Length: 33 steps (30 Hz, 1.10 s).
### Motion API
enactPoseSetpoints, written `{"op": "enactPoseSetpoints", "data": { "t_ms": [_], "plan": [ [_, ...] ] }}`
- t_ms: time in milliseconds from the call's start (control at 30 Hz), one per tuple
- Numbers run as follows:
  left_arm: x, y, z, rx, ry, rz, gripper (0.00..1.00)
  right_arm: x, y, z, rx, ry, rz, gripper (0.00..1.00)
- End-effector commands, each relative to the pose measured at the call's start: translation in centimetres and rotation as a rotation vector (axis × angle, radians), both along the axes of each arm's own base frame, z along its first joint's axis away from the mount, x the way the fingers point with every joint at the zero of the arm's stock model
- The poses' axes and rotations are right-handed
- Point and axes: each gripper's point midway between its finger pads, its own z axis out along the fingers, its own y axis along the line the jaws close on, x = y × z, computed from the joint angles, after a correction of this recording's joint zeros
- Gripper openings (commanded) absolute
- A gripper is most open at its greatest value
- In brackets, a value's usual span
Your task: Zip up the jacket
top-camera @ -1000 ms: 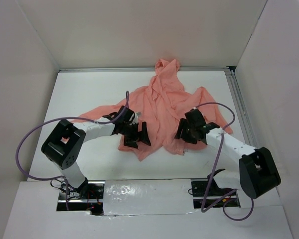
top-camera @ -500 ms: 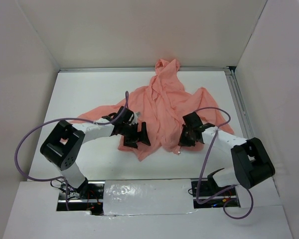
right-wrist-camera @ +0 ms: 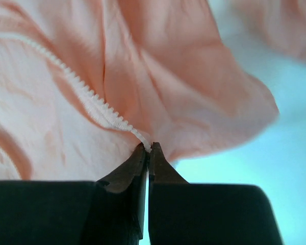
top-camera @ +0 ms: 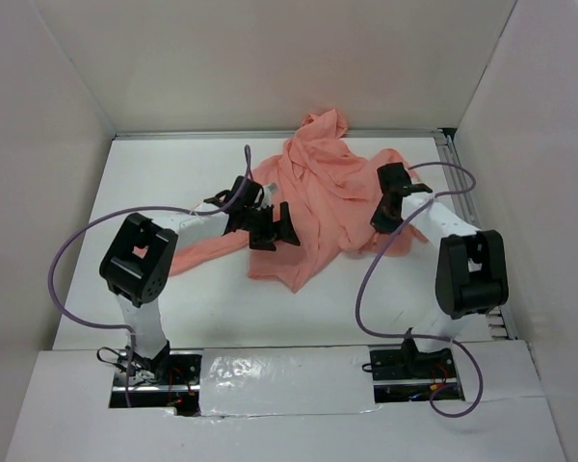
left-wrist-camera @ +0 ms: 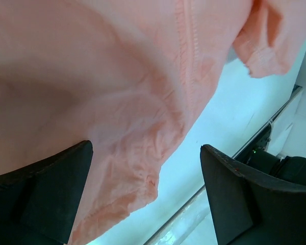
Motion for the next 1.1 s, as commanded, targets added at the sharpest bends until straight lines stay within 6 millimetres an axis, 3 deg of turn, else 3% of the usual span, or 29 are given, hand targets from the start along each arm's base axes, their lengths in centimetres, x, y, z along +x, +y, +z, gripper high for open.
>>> {"op": "enactPoseSetpoints", "data": {
  "t_ms": [0, 133, 167, 233, 300, 367, 400, 433, 467, 500, 567, 600, 633, 667, 700, 733, 767, 833, 933, 1067],
  "plan": [
    [-1.1, -0.2, 2.5, -0.032, -0.06, -0.044, 0.99, -4.1, 0.5, 3.1, -0.128, 0.055, 0.066, 0.0],
    [-4.2, 1.4, 3.2, -0.028, -0.043, -0.02, 0.99, -9.8, 1.9, 5.1, -0.226, 0.099, 0.124, 0.0],
    [-5.5, 2.1, 3.2, -0.019, -0.03, -0.005, 0.99, -10.8, 3.6, 5.2, -0.234, 0.096, 0.168, 0.0],
    [-6.7, 2.7, 3.2, -0.004, -0.026, 0.001, 0.99, -12.4, 4.9, 5.4, -0.267, 0.112, 0.232, 0.0],
    [-8.3, 3.6, 3.6, -0.007, -0.022, 0.015, 0.99, -13.5, 8.0, 5.5, -0.297, 0.113, 0.336, 0.0],
    [-9.6, 4.5, 4.1, -0.011, -0.025, 0.034, 0.99, -13.6, 10.2, 5.6, -0.334, 0.098, 0.389, 0.01],
    [-10.3, 4.9, 4.0, -0.004, -0.012, 0.042, 0.99, -13.6, 12.7, 5.1, -0.35, 0.104, 0.463, 0.05],
    [-10.5, 5.4, 4.1, 0.004, -0.006, 0.075, 0.99, -13.5, 14.1, 4.9, -0.358, 0.1, 0.494, 0.09],
    [-11.0, 6.0, 4.3, 0.005, -0.017, 0.088, 0.99, -13.4, 15.3, 4.4, -0.375, 0.099, 0.525, 0.11],
    [-11.4, 6.6, 4.2, 0.019, -0.007, 0.106, 0.99, -13.3, 17.8, 3.6, -0.39, 0.101, 0.573, 0.11],
    [-11.8, 7.7, 4.1, 0.034, -0.018, 0.146, 0.99, -12.2, 19.9, 3.6, -0.433, 0.044, 0.574, 0.1],
    [-11.9, 8.0, 4.2, 0.037, -0.022, 0.159, 0.99, -11.0, 22.5, 4.0, -0.412, -0.015, 0.58, 0.1],
    [-12.3, 8.5, 4.0, 0.043, -0.015, 0.171, 0.99, -10.1, 23.7, 4.4, -0.394, -0.062, 0.57, 0.03],
    [-12.4, 8.6, 4.2, 0.036, -0.02, 0.17, 0.99, -9.3, 25.2, 4.6, -0.366, -0.096, 0.601, 0.03],
    [-12.5, 8.9, 4.1, 0.033, -0.015, 0.179, 0.99, -8.1, 27.5, 4.8, -0.286, -0.143, 0.632, 0.13],
    [-12.8, 9.0, 4.3, 0.031, -0.012, 0.179, 0.99, -7.9, 28.5, 4.8, -0.236, -0.135, 0.665, 0.41],
    [-13.0, 9.2, 4.2, 0.033, -0.007, 0.183, 0.99, -8.1, 29.7, 4.1, -0.17, -0.1, 0.705, 0.55],
    [-13.1, 9.8, 4.2, 0.04, -0.007, 0.2, 0.99, -7.8, 30.3, 3.7, -0.119, -0.097, 0.725, 0.72],
    [-13.0, 10.3, 4.5, 0.032, -0.024, 0.209, 0.99, -9.2, 29.7, 3.6, -0.092, -0.095, 0.741, 0.74],
    [-12.4, 10.0, 5.1, -0.002, -0.047, 0.188, 0.99, -11.5, 26.9, 5.9, 0.011, -0.164, 0.675, 0.74]
  ]
}}
